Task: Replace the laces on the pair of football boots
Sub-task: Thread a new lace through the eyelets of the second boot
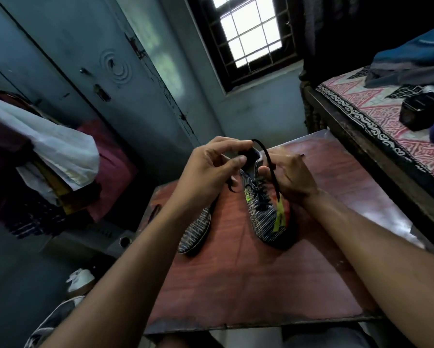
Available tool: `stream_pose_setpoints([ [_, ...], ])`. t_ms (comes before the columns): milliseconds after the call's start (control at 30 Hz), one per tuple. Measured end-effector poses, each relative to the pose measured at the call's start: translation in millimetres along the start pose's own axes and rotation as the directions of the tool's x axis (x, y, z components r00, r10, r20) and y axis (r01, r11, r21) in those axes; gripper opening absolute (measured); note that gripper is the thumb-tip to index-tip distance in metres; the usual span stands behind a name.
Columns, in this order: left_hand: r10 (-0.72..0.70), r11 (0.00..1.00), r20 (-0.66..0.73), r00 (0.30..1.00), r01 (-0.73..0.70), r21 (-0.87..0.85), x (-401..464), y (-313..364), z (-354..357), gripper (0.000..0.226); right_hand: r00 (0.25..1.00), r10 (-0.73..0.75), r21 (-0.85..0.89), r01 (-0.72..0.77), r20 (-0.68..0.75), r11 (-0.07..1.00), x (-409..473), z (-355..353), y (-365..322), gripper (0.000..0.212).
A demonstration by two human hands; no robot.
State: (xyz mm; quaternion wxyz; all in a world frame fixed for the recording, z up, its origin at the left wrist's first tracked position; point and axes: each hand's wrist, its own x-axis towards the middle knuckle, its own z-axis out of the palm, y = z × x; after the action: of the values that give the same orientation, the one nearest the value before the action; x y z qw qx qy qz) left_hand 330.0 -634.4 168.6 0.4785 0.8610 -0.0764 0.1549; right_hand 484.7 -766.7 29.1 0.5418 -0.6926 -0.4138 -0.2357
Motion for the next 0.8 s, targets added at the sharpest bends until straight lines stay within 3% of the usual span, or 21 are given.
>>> stream_pose_setpoints([
  [67,-0.035,0.999,0.013,0.999,0.035,0.041,10.0,-4.6,-1.3,0.029,0.992,0.103,0.047,-0.1,-0.075,0.994,-3.9,2.0,-2.0,0.075],
  [100,-0.043,0.999,0.001,0.999,0.043,0.031,14.4,-7.3,-1.7,0.03,0.966,0.225,0.141,-0.207,-0.129,0.968,-3.2,1.7,-3.2,0.073],
  [133,-0.058,0.998,-0.029,0.998,0.058,0.003,16.8,-10.2,-2.8,0.031,0.902,0.398,0.326,-0.33,-0.168,0.886,-1.5,1.3,-5.0,0.07],
  [200,-0.097,0.994,-0.1,0.99,0.091,-0.062,21.6,-15.0,-4.0,0.031,0.734,0.66,0.648,-0.424,-0.163,0.632,5.8,-2.3,-5.2,0.068],
  [233,-0.111,0.991,-0.128,0.985,0.1,-0.089,23.2,-17.6,-4.5,0.03,0.682,0.715,0.716,-0.422,-0.154,0.556,8.5,-3.9,-2.3,0.072],
  [300,-0.105,0.99,-0.178,0.978,0.087,-0.109,25.6,-23.3,-4.5,0.028,0.65,0.737,0.729,-0.412,-0.185,0.546,9.2,-0.5,0.4,0.073],
  [400,-0.099,0.985,-0.233,0.967,0.062,-0.16,29.9,-33.1,-1.4,0.022,0.668,0.689,0.625,-0.418,-0.281,0.66,3.4,7.8,-3.4,0.056],
  [500,-0.083,0.981,-0.234,0.969,0.038,-0.192,34.2,-39.1,3.9,0.018,0.809,0.432,0.25,-0.357,-0.399,0.9,0.5,4.8,-1.3,0.015],
  [533,-0.064,0.983,-0.222,0.973,0.023,-0.184,35.4,-40.2,5.9,0.017,0.864,0.344,0.148,-0.312,-0.366,0.939,-0.6,4.0,-3.4,0.02],
  [600,-0.013,0.988,-0.174,0.985,-0.013,-0.151,38.6,-43.9,9.9,0.017,0.933,0.246,0.022,-0.249,-0.261,0.968,-4.3,5.4,-6.0,0.052],
  [667,0.038,0.994,-0.112,0.993,-0.049,-0.101,43.0,-50.9,10.6,0.017,0.929,0.251,-0.065,-0.278,-0.271,0.958,-6.0,6.1,-5.6,0.07],
  [800,0.059,0.992,-0.06,0.996,-0.065,-0.106,50.6,-67.1,7.1,0.024,0.869,0.27,-0.108,-0.341,-0.414,0.934,-0.7,-5.1,5.8,0.071],
])
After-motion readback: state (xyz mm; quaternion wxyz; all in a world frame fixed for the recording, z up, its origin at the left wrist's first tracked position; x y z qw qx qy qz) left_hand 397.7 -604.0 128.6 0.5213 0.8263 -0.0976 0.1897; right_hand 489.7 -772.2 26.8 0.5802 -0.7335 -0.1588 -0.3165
